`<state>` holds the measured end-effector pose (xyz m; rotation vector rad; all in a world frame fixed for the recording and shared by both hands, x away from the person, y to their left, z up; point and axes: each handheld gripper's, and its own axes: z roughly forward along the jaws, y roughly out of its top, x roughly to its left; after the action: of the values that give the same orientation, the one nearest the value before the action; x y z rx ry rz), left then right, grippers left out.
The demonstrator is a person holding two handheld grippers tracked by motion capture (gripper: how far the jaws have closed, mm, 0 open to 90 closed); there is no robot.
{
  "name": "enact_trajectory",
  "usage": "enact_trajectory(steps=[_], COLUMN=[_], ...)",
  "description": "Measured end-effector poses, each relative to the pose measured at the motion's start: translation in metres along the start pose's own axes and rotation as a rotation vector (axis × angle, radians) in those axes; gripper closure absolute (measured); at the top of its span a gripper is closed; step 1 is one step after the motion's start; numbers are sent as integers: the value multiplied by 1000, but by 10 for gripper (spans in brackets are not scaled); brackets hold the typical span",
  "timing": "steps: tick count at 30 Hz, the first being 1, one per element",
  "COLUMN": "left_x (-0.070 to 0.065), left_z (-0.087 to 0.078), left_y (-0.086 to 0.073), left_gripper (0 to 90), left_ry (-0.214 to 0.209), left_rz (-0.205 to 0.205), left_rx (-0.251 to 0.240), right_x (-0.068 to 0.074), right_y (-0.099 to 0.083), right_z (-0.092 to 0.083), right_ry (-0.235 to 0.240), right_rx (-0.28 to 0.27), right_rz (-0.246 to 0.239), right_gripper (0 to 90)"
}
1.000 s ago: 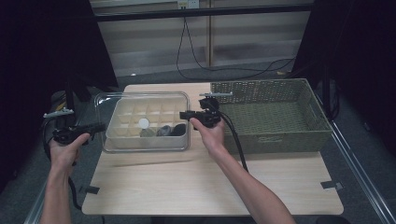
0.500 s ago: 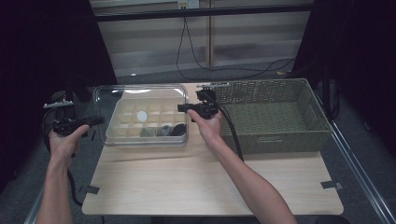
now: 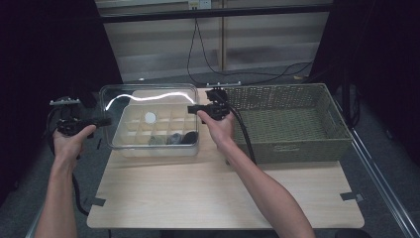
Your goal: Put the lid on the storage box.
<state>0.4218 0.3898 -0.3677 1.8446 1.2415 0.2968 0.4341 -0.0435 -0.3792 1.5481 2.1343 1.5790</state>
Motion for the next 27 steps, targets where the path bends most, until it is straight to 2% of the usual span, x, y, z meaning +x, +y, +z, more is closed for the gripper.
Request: enact_trajectory(steps=[1,8,11,14,18,21,22,23,27], left_x=[0,1,2,3,5,5,5,6,8], left_z=[0,4,12,16,21,26,28,31,39], left_y=[1,6,7,6,6,5,5,4,4], left_gripper=[670,665,648,638,612,585,578,573,535], left_ry=[0,8,25,28,40,54,53,45,47], left_rz=[-9,1,5,-14,-11,-10,-12,-32,-23], left_rx=[-8,8,31,30,50,44,43,32,58], right_x=[0,1,-1,-3,-4,-6,-7,-8,-10], right_y=[1,11,10,8,8,9,9,9,9], right_z=[1,2,5,8,12,15,16,17,19], right_ry=[-1,-19,-25,-33,-37,-37,-39,-40,-49], right_rx=[2,4,7,17,15,30,32,32,33], right_rz=[-2,-19,-15,-16,-13,-12,-7,-5,-1], right_gripper=[666,662,660,661,660,656,654,654,650])
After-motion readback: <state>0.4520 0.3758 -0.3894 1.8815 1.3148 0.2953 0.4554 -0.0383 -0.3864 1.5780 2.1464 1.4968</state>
